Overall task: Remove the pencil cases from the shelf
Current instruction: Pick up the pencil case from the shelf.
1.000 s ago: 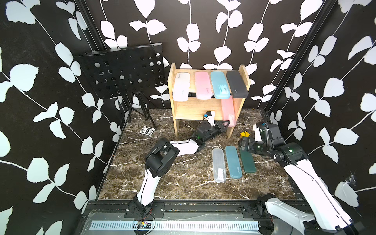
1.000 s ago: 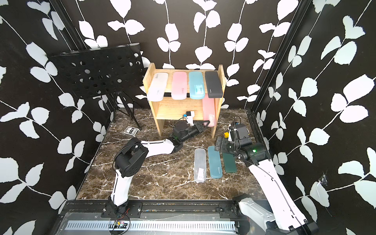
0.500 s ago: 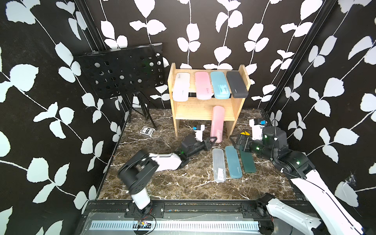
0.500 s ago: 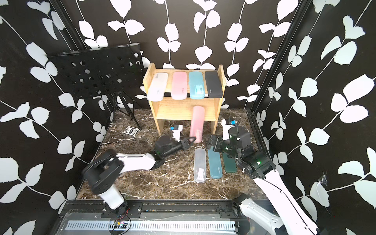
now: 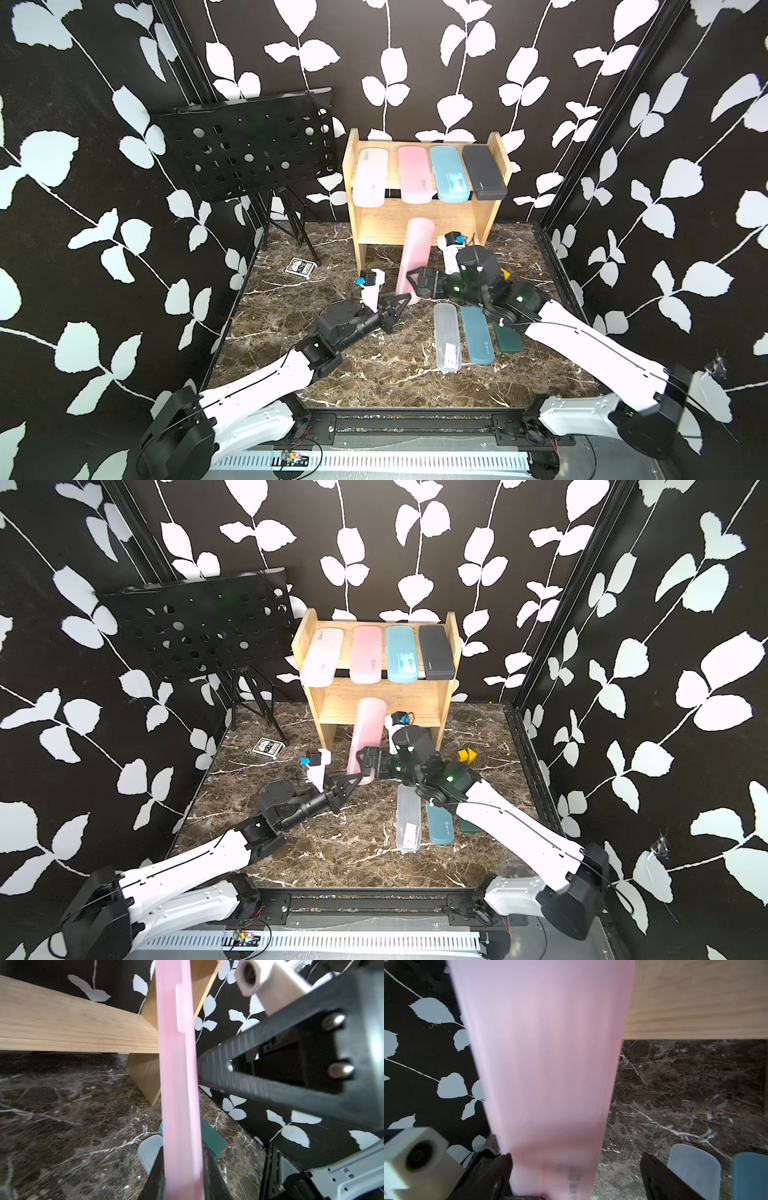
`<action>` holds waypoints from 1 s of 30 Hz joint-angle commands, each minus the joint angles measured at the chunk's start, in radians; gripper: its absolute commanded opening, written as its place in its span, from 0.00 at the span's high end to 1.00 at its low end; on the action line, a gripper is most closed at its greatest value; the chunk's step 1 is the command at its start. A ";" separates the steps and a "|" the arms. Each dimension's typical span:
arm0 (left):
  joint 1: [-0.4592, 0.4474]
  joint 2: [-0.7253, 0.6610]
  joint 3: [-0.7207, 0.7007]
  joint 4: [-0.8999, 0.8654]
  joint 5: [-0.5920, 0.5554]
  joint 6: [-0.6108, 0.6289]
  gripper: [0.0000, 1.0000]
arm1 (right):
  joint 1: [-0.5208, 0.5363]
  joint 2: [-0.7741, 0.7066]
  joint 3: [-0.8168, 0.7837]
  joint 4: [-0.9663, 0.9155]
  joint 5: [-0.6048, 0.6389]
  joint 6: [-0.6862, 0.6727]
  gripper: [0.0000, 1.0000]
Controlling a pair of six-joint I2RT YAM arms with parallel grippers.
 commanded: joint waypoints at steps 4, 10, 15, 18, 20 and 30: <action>-0.003 -0.082 -0.018 -0.082 -0.039 0.054 1.00 | 0.036 0.051 0.096 0.118 0.033 -0.005 0.01; -0.003 -0.129 -0.026 -0.097 -0.047 0.055 1.00 | 0.038 0.077 0.098 0.111 0.070 -0.006 0.01; -0.003 -0.175 -0.038 -0.119 -0.065 0.058 1.00 | 0.038 0.083 0.093 0.101 0.087 -0.008 0.01; -0.003 -0.200 -0.040 -0.131 -0.071 0.060 1.00 | 0.038 0.091 0.084 0.120 0.074 -0.006 0.01; -0.003 -0.210 -0.042 -0.135 -0.070 0.060 1.00 | 0.038 0.103 0.084 0.138 0.049 -0.005 0.01; -0.003 -0.247 -0.042 -0.157 -0.075 0.059 1.00 | 0.036 0.167 0.076 0.226 -0.029 0.049 0.20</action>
